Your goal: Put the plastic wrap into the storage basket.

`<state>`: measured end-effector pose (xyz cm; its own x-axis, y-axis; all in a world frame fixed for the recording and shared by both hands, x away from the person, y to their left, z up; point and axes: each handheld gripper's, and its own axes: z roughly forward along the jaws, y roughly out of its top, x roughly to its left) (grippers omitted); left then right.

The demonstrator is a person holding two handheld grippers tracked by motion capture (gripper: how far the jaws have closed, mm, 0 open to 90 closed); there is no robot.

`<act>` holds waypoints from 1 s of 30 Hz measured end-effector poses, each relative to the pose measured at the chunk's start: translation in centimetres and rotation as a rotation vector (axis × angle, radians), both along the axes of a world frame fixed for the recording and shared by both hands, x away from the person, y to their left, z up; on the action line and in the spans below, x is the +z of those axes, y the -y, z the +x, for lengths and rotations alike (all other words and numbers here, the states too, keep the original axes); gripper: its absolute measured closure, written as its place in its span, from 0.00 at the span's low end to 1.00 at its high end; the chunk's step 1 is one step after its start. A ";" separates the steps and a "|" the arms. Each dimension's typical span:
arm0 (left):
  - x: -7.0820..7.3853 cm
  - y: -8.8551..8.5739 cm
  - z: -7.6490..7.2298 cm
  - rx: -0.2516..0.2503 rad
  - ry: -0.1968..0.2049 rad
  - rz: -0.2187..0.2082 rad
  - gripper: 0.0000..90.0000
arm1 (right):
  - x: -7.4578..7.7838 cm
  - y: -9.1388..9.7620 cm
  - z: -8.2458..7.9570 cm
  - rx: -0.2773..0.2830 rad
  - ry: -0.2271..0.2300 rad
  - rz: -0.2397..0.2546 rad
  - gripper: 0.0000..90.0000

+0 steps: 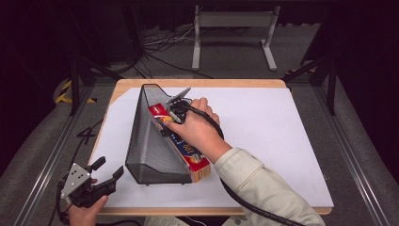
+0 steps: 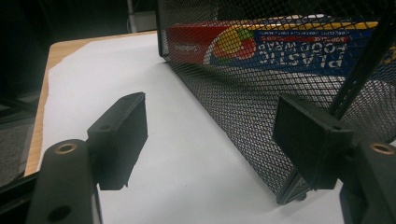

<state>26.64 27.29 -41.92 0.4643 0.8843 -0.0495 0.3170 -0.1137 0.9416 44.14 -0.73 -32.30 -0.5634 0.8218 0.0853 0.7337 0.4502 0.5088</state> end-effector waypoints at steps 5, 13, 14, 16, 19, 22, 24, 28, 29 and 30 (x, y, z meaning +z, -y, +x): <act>0.0 0.1 0.1 -0.002 0.002 0.008 0.30 | 1.2 1.0 -0.7 0.061 0.089 0.078 0.19; 0.0 0.2 0.1 -0.003 0.001 0.010 0.30 | 2.4 2.9 -1.7 0.131 0.188 0.154 0.19; 0.0 0.2 0.1 -0.002 0.002 0.010 0.30 | 2.5 3.1 -1.8 0.135 0.199 0.163 0.19; 0.0 0.2 0.1 -0.002 0.002 0.008 0.30 | 2.8 3.6 -2.0 0.149 0.228 0.177 0.19; 0.0 0.1 0.1 -0.002 0.001 0.010 0.30 | 3.1 4.1 -2.2 0.169 0.254 0.193 0.19; 0.0 0.1 0.1 0.000 0.000 0.011 0.30 | 3.4 5.0 -2.5 0.181 0.256 0.205 0.18; 0.0 0.1 0.0 0.000 0.000 0.011 0.30 | 3.5 5.4 -2.6 0.174 0.254 0.204 0.17; 0.0 0.0 0.0 0.002 -0.004 0.007 0.30 | 4.1 7.7 -3.0 0.184 0.267 0.210 0.17; 0.0 0.0 0.0 0.000 -0.005 0.009 0.30 | 4.1 8.1 -3.1 0.184 0.271 0.216 0.16; 0.0 0.0 0.0 0.000 -0.005 0.009 0.30 | 4.3 8.6 -3.2 0.181 0.275 0.222 0.16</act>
<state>26.67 27.26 -41.97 0.4636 0.8850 -0.0439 0.3220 -0.1221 0.9388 40.95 -9.31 -28.04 -0.7240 0.6856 0.0754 0.4752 0.4165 0.7751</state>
